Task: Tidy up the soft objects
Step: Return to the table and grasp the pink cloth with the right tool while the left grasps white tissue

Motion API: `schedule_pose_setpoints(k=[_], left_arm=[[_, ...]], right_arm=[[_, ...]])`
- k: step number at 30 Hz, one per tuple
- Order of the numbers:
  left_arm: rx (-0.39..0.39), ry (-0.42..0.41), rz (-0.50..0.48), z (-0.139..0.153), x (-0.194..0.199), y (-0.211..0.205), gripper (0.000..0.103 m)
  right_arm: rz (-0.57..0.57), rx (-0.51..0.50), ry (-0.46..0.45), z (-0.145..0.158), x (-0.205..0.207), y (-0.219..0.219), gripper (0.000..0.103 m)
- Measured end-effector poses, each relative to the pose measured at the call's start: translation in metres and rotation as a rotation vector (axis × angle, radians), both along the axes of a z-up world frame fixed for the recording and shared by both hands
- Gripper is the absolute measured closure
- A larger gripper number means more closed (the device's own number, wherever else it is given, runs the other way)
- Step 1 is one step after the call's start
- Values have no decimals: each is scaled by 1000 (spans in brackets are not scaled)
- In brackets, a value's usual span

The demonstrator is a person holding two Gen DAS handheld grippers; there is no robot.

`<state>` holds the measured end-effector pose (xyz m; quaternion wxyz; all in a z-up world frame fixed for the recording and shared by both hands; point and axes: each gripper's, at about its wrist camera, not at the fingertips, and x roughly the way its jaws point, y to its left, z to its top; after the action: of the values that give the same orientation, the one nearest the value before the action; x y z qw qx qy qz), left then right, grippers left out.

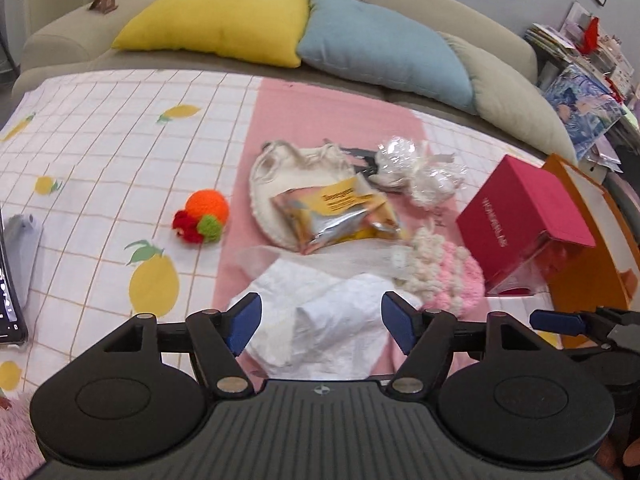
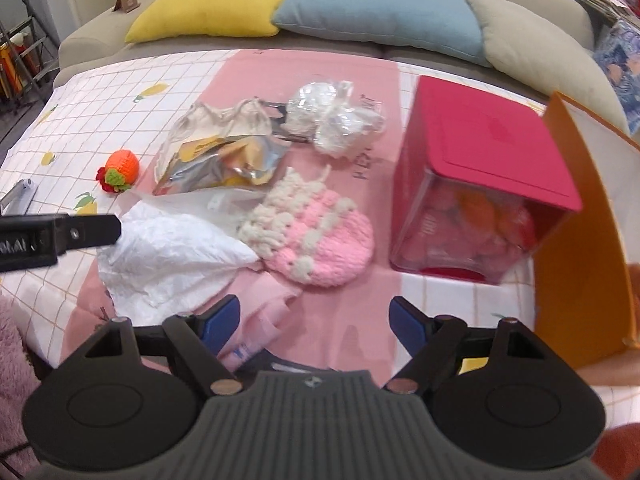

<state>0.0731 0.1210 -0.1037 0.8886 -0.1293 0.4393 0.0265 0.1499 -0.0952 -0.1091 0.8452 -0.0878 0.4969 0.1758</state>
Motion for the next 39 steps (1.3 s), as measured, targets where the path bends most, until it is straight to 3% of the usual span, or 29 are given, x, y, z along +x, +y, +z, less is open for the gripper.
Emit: schedule_pose_setpoints(k=[7, 14, 18, 23, 27, 31, 33, 36, 39], left_arm=[[50, 11, -105, -22, 18, -9, 17], [227, 23, -114, -46, 26, -18, 16], [207, 51, -113, -57, 27, -14, 14], [158, 56, -65, -66, 30, -3, 8], [107, 62, -46, -67, 32, 3, 9], [118, 57, -77, -66, 29, -4, 27], [129, 54, -110, -64, 28, -12, 48], [186, 52, -167, -60, 24, -28, 68], [185, 62, -202, -57, 18, -39, 74]], right_arm=[[34, 11, 68, -18, 10, 19, 23], [45, 19, 114, -42, 16, 22, 32], [70, 25, 140, -53, 16, 24, 46], [132, -9, 99, -58, 9, 31, 50], [173, -12, 79, -56, 6, 34, 67], [192, -1, 74, -56, 4, 37, 80], [193, 5, 75, -57, 3, 38, 82], [189, 12, 75, -56, 4, 36, 83], [196, 14, 69, -56, 4, 36, 85]])
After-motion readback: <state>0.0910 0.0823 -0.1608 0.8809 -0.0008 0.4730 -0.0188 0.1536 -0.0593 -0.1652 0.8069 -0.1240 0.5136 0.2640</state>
